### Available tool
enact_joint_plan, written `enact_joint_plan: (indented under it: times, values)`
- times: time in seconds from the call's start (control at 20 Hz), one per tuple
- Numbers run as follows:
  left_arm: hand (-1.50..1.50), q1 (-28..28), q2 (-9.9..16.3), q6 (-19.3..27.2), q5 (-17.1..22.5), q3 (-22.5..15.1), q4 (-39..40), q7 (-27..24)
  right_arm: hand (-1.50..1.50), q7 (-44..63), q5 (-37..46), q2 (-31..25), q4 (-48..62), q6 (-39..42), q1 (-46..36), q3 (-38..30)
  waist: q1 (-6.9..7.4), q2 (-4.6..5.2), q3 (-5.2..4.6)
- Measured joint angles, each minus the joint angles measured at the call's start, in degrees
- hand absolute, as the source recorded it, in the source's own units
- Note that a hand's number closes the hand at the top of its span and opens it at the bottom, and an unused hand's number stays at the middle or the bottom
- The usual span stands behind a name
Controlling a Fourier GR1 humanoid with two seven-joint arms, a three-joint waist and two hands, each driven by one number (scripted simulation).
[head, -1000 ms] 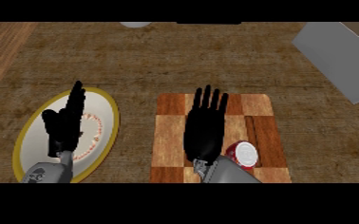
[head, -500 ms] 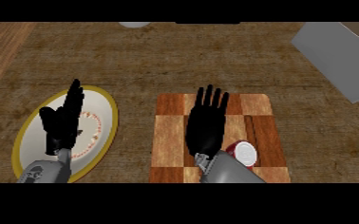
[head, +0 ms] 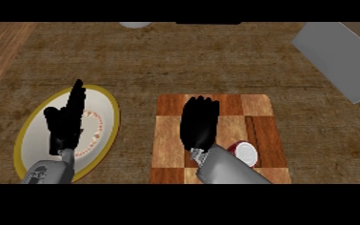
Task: Pick the squash from the cutting board and place it in the cardboard box
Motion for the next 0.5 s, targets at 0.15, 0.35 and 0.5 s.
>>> enact_joint_plan:
  times: [0.15, 0.35, 0.5]
  values:
    - [0.0, 0.07, -0.23, -0.51, -0.12, 0.41, 0.0, -0.13, 1.5, -0.65, 0.61, 0.14, 1.04, -1.03, -0.6, -0.55, -0.06, 0.01, -0.01]
    - [0.0, 0.3, 0.17, -0.96, 0.46, 1.19, -0.19, -0.07, 1.5, -2.54, -4.31, -0.7, 2.81, -4.29, -0.74, -12.93, -0.41, 0.33, 0.05]
    - [0.0, 0.3, 0.02, -0.79, 0.29, 0.95, -0.88, 0.43, 1.5, -3.85, -9.74, -1.83, 5.44, -6.0, -2.37, -23.69, -0.22, 0.67, 0.11]
